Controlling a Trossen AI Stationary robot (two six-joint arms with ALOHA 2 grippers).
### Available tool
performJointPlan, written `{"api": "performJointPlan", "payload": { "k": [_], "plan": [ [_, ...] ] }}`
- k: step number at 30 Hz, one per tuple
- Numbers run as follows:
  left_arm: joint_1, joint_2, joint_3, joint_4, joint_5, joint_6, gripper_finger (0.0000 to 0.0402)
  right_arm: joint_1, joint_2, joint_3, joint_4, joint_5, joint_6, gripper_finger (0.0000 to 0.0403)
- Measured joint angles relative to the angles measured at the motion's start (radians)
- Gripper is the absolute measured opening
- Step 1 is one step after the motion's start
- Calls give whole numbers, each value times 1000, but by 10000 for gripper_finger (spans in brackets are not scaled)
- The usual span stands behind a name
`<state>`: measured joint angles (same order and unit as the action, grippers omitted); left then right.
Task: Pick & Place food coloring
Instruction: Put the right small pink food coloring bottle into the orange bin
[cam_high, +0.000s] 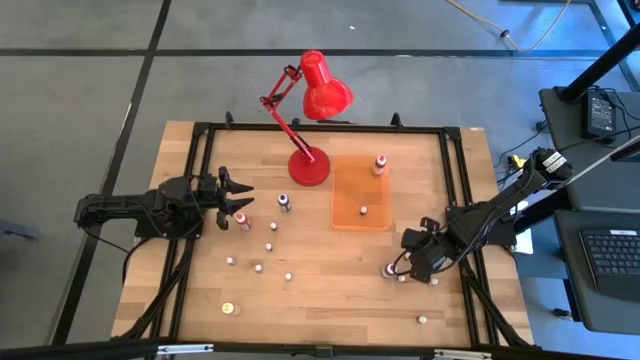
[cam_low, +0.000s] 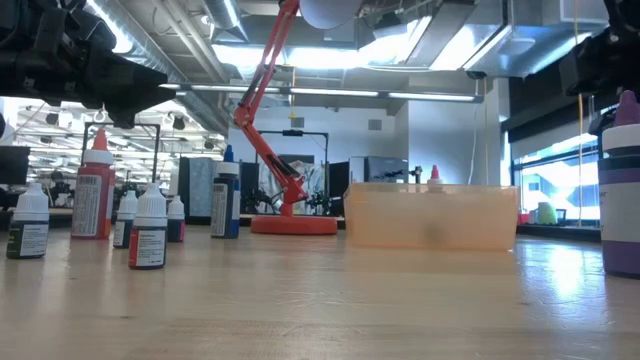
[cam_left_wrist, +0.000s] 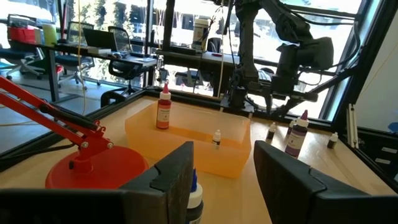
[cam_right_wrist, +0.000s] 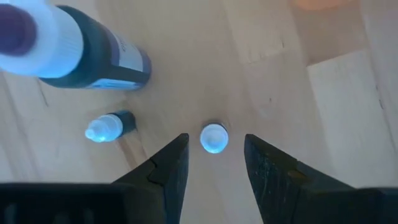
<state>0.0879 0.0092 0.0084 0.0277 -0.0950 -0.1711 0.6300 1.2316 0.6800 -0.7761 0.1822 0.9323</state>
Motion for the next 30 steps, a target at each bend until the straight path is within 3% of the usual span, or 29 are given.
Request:
{"api": "performJointPlan", "payload": {
  "k": [12,23,30],
  "plan": [
    [0,0,0,0,0,0,164,12,35,0,13,73,-31,157],
    [0,0,0,0,-1,0,163,36,129,0,26,33,-47,156],
    [0,0,0,0,-1,1,163,36,137,0,26,33,-53,110]
  ]
}}
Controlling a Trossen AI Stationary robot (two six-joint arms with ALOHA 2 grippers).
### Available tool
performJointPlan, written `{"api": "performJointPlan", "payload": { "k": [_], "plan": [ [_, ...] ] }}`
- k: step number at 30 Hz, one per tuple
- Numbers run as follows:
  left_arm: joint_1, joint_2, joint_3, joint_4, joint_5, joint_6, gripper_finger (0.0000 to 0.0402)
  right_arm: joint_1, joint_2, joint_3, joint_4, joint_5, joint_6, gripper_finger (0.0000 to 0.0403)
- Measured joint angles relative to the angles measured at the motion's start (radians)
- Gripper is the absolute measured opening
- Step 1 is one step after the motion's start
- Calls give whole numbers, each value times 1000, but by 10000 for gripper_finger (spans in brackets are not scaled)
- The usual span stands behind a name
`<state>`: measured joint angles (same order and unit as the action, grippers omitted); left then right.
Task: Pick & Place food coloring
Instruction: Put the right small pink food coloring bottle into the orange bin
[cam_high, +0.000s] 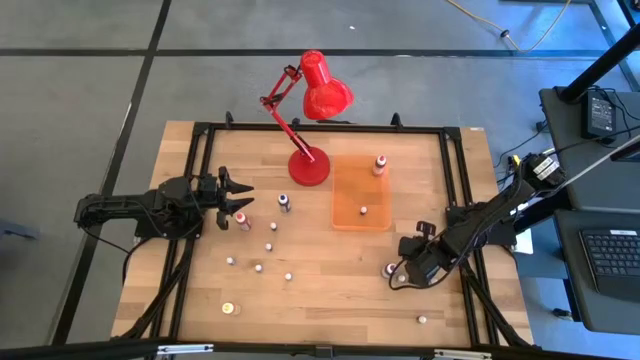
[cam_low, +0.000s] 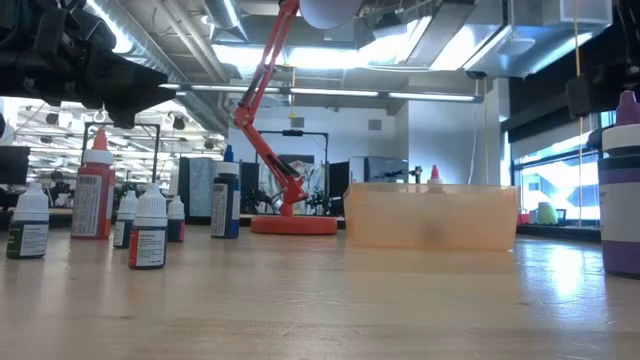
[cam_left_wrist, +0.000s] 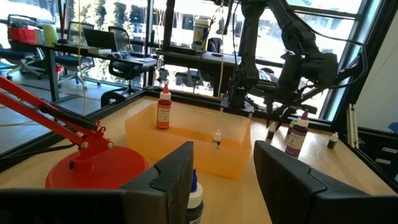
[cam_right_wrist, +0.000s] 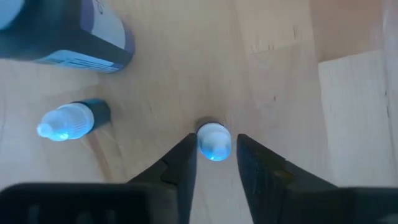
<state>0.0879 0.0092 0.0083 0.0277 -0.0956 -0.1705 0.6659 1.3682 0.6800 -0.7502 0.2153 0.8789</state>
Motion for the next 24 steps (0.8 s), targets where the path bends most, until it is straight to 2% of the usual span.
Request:
{"api": "performJointPlan", "payload": {
  "k": [7,11,15,20,24],
  "plan": [
    [0,0,0,0,0,0,164,0,-1,1,2,1,-26,58],
    [0,0,0,0,0,0,164,0,-10,1,1,-2,-25,56],
    [0,0,0,0,0,0,162,0,-39,52,-87,0,-12,56],
    [0,0,0,0,0,0,164,-7,-82,186,-325,123,8,56],
    [0,0,0,0,0,0,164,-68,-90,309,-469,228,-11,56]
  ]
}}
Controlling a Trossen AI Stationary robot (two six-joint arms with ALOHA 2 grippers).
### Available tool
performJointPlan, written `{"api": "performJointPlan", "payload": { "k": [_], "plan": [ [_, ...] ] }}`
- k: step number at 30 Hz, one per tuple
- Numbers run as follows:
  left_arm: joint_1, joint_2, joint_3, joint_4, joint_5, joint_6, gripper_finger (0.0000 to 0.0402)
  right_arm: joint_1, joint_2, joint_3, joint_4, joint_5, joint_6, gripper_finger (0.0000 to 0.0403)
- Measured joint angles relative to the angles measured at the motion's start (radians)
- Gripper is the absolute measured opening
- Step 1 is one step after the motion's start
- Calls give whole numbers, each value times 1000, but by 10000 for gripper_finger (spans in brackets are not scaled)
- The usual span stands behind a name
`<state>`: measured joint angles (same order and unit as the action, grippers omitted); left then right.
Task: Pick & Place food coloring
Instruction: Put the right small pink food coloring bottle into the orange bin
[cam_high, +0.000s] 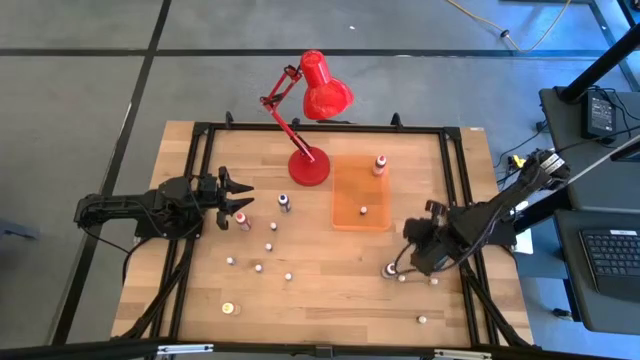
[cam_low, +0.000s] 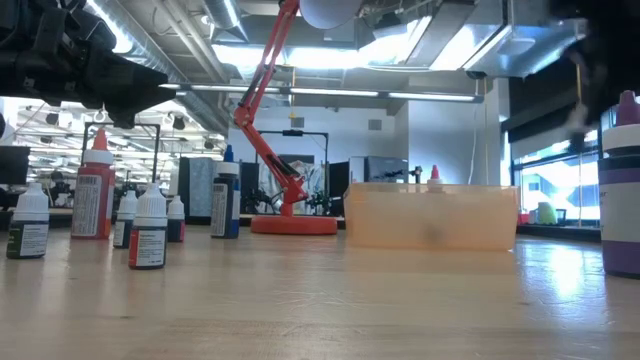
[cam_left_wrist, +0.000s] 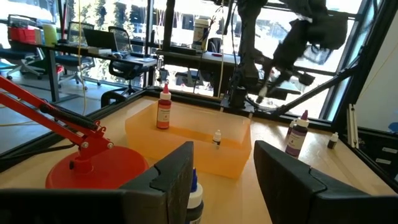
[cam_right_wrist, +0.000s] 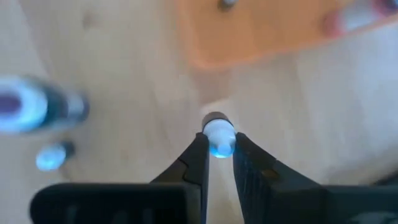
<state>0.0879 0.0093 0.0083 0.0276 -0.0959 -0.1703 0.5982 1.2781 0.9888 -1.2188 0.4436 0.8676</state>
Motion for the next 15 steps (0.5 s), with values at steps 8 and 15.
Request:
{"api": "performJointPlan", "payload": {
  "k": [8,15],
  "plan": [
    [0,0,0,0,1,0,163,-248,3,110,149,-29,-362,56],
    [0,0,0,0,2,0,162,-449,56,104,254,-144,-618,56]
  ]
}}
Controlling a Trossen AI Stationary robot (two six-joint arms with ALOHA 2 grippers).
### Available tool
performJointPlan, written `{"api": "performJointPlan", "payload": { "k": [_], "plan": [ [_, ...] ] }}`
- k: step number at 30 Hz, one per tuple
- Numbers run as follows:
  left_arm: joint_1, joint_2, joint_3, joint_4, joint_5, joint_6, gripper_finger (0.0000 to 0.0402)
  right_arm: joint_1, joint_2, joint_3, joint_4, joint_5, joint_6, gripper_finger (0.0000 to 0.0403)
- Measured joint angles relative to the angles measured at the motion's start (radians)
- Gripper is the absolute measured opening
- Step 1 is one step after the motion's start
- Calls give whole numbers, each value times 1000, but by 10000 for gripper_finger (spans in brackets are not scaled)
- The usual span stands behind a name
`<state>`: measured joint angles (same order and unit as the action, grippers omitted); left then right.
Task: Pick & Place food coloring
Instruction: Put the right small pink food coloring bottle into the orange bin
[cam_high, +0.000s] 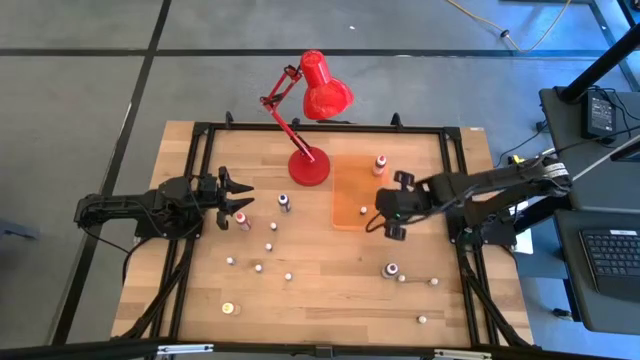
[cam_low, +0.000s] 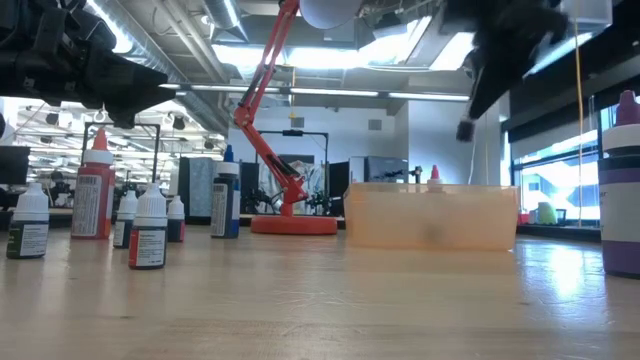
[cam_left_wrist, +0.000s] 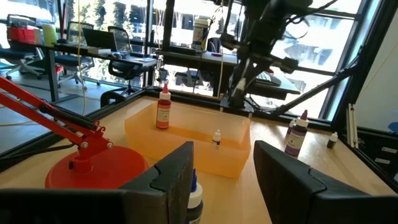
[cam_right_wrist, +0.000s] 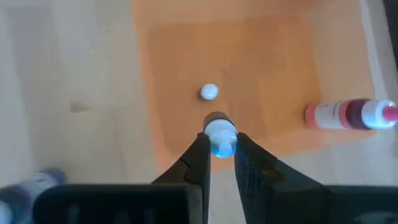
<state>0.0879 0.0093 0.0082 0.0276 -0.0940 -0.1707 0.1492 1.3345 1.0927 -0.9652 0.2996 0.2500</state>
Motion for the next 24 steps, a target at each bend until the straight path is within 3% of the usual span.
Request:
{"api": "performJointPlan", "payload": {
  "k": [10,24],
  "plan": [
    [0,0,0,0,1,0,164,-151,181,-1,18,-93,-76,59],
    [0,0,0,0,2,0,163,-167,339,-1,97,-120,-70,66]
  ]
}}
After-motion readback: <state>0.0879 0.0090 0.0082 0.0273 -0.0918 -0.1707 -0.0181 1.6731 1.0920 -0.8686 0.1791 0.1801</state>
